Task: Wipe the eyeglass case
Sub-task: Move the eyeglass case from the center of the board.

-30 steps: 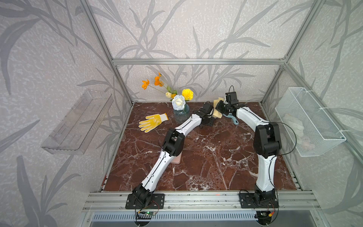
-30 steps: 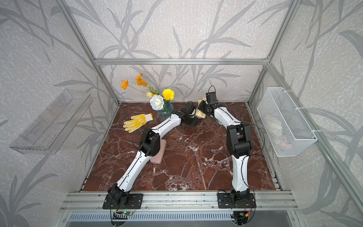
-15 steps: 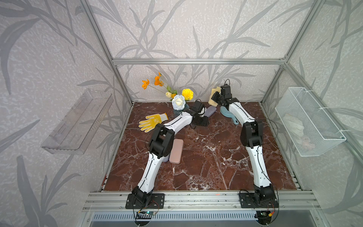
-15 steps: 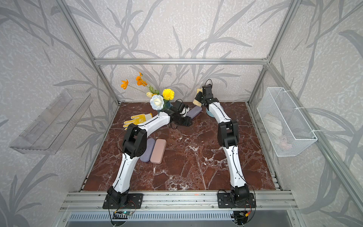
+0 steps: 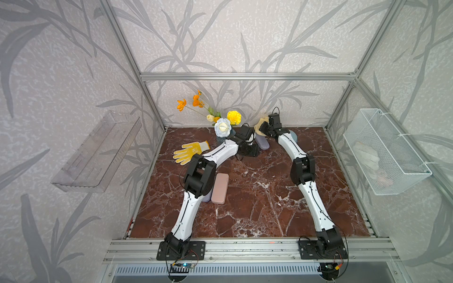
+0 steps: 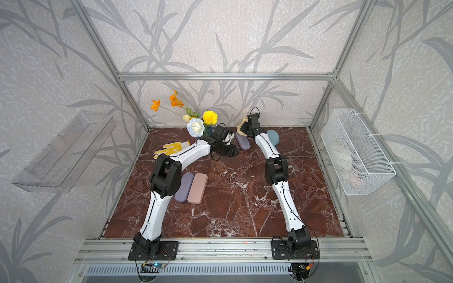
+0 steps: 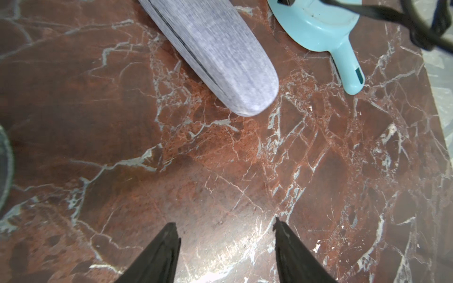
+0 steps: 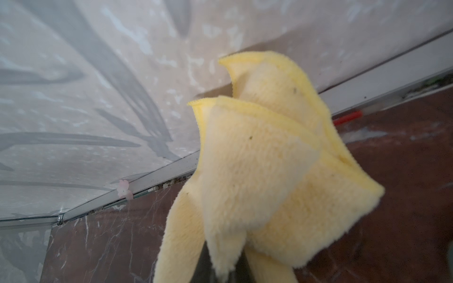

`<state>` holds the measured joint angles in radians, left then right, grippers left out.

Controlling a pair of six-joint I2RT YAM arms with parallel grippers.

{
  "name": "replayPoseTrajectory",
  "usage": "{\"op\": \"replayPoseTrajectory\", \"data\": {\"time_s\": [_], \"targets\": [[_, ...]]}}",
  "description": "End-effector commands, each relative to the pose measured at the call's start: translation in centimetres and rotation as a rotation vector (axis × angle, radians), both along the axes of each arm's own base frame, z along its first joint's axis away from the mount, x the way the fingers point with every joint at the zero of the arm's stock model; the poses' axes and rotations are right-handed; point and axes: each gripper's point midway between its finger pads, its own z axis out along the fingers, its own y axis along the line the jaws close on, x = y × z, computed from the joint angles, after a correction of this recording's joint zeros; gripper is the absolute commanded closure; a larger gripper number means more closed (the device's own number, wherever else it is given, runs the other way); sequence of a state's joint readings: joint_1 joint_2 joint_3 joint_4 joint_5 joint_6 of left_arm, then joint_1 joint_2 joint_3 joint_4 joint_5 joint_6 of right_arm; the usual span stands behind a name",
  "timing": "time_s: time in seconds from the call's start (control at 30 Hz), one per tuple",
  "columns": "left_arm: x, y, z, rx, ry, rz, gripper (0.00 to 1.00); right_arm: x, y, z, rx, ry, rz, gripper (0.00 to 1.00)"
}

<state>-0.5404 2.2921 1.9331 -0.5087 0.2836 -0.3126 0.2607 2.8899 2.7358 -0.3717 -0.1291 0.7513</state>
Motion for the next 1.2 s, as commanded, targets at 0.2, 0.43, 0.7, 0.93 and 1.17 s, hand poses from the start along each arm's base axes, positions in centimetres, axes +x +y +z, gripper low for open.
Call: {"op": "replayPoseTrajectory", "data": {"time_s": [0.2,0.43,0.7,0.93,1.17], "targets": [[0.1,1.4,2.5,0.031,-0.064,0.047,0.27,-7.6,1.6,-1.2,0.020,0.157,0.090,1.00],[-1.6,1.8,3.0,-0.001,-0.051,0.058,0.23,-15.3,2.7,-2.1,0.087,0.228,0.122,1.00],[-7.7,5.6,3.8,0.069,-0.061,0.153,0.21,-24.6,2.9,-3.0,0.101,0.308,0.112,1.00],[-12.6,7.5,1.7,0.109,0.038,0.222,0.18,-30.8,4.4,-3.3,0.118,0.365,0.136,1.00],[-16.1,6.9,0.1,0.012,0.117,0.231,0.08,-35.7,4.2,-2.7,0.095,0.419,0.160,1.00]]}}
